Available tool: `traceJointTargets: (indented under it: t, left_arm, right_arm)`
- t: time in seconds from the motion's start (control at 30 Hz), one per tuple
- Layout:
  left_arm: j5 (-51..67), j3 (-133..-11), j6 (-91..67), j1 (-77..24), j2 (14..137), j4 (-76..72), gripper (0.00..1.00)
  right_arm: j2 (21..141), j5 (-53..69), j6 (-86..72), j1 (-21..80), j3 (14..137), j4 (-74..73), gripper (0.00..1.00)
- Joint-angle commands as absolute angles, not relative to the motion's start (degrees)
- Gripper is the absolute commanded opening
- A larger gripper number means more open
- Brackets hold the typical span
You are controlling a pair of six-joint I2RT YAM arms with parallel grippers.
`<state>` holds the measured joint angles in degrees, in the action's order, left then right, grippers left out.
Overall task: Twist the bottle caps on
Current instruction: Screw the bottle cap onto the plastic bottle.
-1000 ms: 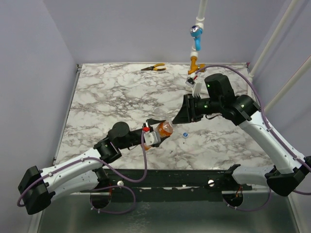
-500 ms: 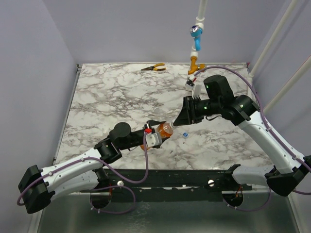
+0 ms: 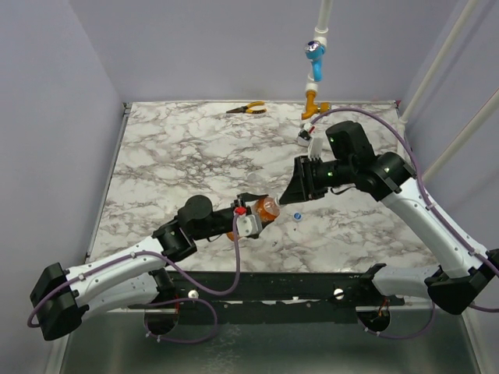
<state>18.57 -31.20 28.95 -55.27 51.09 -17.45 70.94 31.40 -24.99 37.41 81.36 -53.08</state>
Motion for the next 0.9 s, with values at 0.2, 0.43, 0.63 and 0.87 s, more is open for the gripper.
traceJointTargets:
  t: [0.2,0.43,0.63,0.87]
  left_arm:
    - [13.26,-34.89,34.21,-57.25,54.47,-20.83,0.37]
    - [3.77,-35.25,36.65,-59.5,57.91,-24.92,0.34]
    - [-3.84,-35.33,40.3,-62.34,62.27,-30.82,0.33]
    - [-7.65,-35.11,41.36,-64.33,64.99,-36.77,0.33]
  right_arm:
    - [72.36,33.05,-25.71,37.27,78.41,-53.51,0.34]
    - [72.67,27.44,-30.56,37.27,76.84,-53.29,0.33]
    - [72.81,22.0,-36.28,37.25,73.78,-51.4,0.31]
    - [72.42,20.8,-44.54,37.27,70.67,-46.29,0.31]
